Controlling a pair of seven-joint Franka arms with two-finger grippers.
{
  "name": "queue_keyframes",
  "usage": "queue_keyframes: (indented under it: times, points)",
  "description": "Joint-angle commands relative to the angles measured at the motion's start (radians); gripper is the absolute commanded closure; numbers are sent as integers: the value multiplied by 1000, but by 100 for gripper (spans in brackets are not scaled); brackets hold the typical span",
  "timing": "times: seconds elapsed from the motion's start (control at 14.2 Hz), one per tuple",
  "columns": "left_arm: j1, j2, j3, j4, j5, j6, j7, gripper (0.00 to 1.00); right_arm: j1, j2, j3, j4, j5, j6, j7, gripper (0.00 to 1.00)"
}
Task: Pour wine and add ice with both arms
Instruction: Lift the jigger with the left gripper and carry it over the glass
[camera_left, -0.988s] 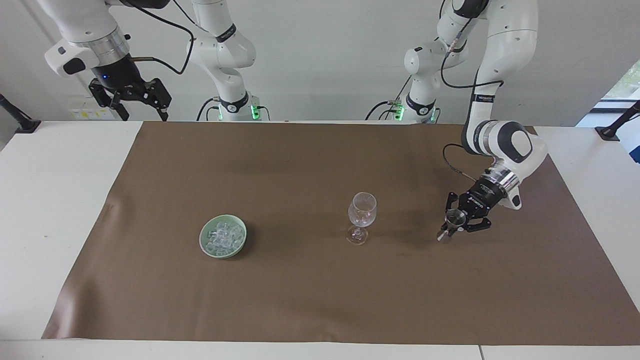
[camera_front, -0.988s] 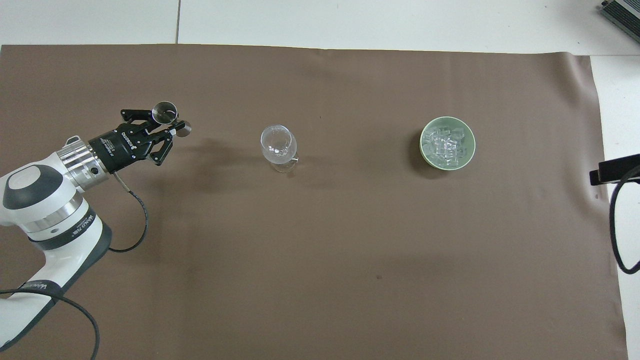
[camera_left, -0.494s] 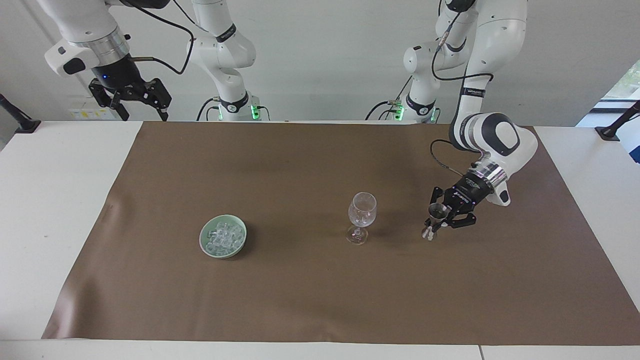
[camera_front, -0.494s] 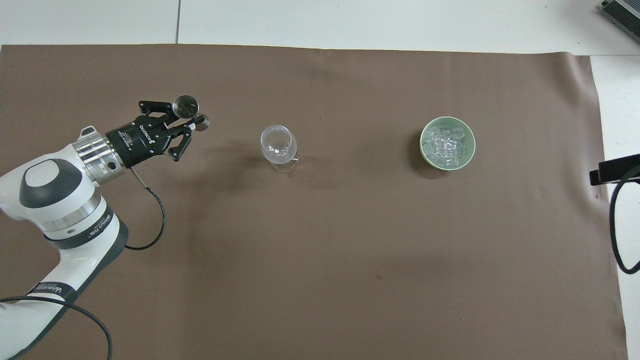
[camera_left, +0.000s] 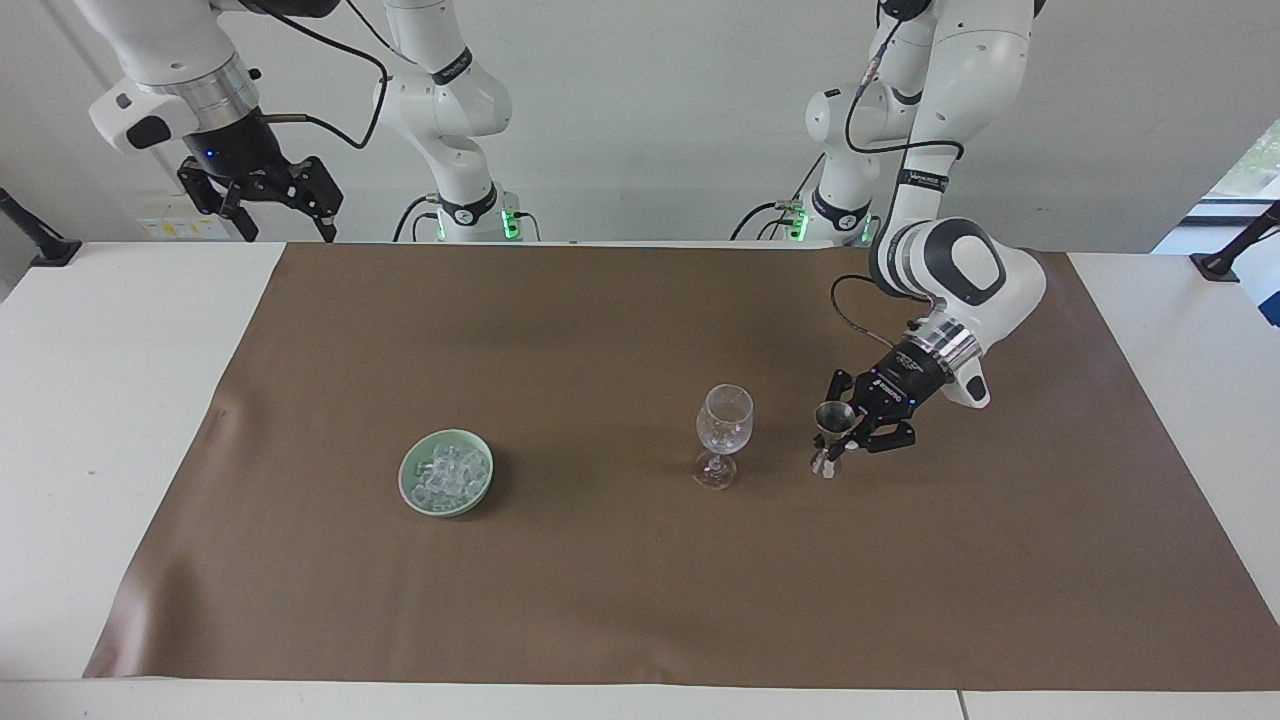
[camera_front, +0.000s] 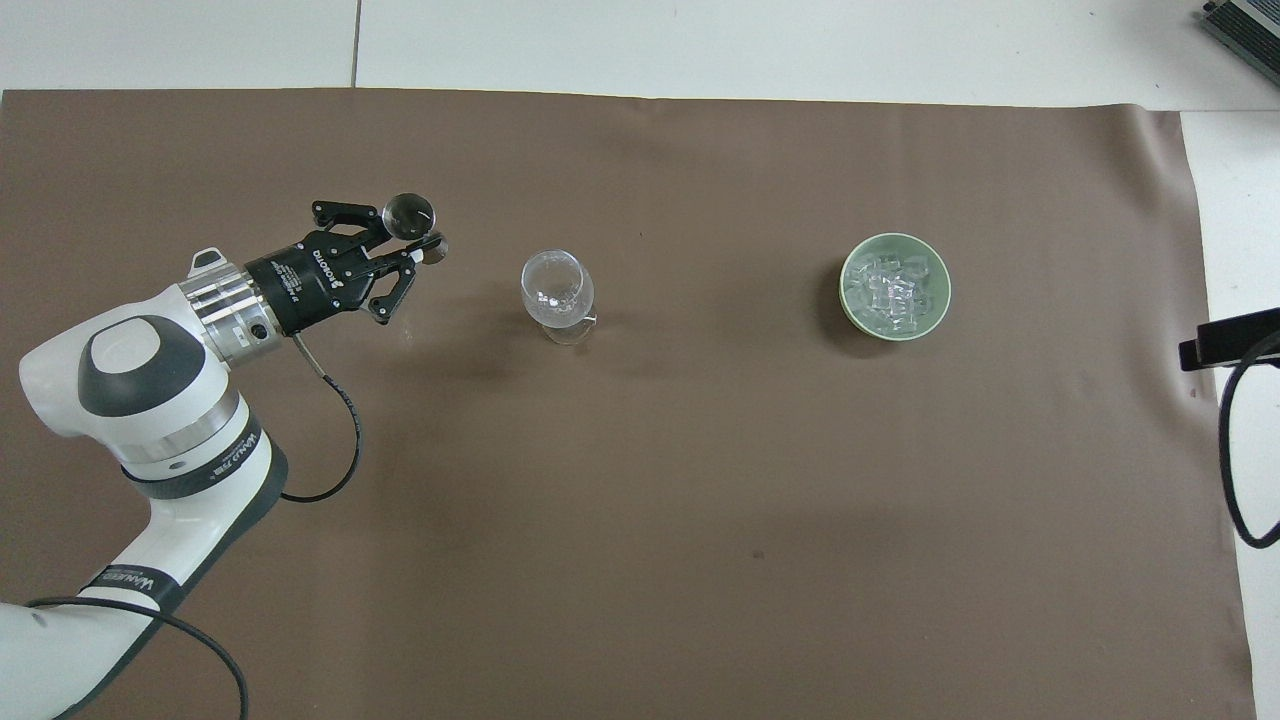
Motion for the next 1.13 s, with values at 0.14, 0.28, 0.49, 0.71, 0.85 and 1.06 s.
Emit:
queue_keyframes:
  times: [0.14, 0.28, 0.49, 0.71, 0.85, 1.06]
  points:
    - [-32, -18, -2, 14, -22, 52, -14, 100, -2, -2, -1, -2, 15, -6, -29, 0]
    - [-44, -17, -2, 21, -23, 71, -13, 100, -2, -2, -1, -2, 15, -6, -30, 0]
    - [-70, -17, -2, 23, -27, 98, -10, 100, -2, -2, -1, -2, 15, -6, -30, 0]
    - [-99, -15, -4, 23, -36, 131, -11, 100, -2, -2, -1, -2, 15, -6, -30, 0]
    - [-108, -12, -2, 29, -39, 149, -8, 100, -2, -2, -1, -2, 15, -6, -30, 0]
    - [-127, -11, -1, 47, -37, 175, -5, 100, -2, -2, -1, -2, 15, -6, -30, 0]
